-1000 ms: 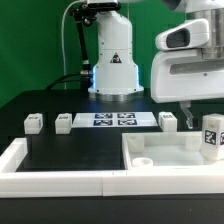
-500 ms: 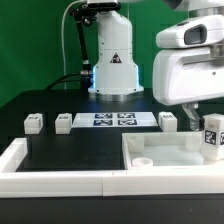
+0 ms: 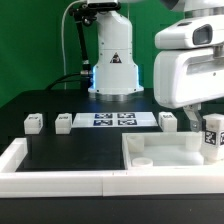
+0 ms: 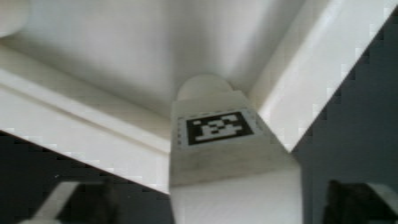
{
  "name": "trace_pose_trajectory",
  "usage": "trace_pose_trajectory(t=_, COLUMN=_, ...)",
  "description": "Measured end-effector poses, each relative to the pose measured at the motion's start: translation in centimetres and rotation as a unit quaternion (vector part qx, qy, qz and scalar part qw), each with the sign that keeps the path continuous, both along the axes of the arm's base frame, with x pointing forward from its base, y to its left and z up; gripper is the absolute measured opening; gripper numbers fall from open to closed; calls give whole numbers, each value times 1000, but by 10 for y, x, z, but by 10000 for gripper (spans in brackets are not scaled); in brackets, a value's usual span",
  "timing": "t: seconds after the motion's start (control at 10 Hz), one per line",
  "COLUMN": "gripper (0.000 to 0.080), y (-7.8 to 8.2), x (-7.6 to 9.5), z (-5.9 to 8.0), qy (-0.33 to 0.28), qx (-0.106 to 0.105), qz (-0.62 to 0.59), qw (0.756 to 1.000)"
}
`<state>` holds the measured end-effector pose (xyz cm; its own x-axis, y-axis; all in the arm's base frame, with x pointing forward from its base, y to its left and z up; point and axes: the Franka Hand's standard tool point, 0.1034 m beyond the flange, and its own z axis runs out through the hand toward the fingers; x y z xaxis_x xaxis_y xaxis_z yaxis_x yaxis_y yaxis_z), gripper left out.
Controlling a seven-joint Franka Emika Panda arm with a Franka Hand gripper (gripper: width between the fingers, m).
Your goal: Assemble square table
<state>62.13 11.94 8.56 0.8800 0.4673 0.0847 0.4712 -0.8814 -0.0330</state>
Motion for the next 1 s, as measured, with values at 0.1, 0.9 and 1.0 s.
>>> trace_pose_trajectory(t=0.1, gripper=384, y=0, x=0, z=0, qy=0, qx=0, qz=0, qw=1000)
trace_pose_trajectory(t=0.9, gripper=291, y=-3, x=0, z=-1, qy=16, qx=22, qz=-184, qw=983)
trace_pose_trajectory(t=1.0, gripper=292, y=-3, x=0, z=-1, qy=21, qx=25, qz=-255, qw=966)
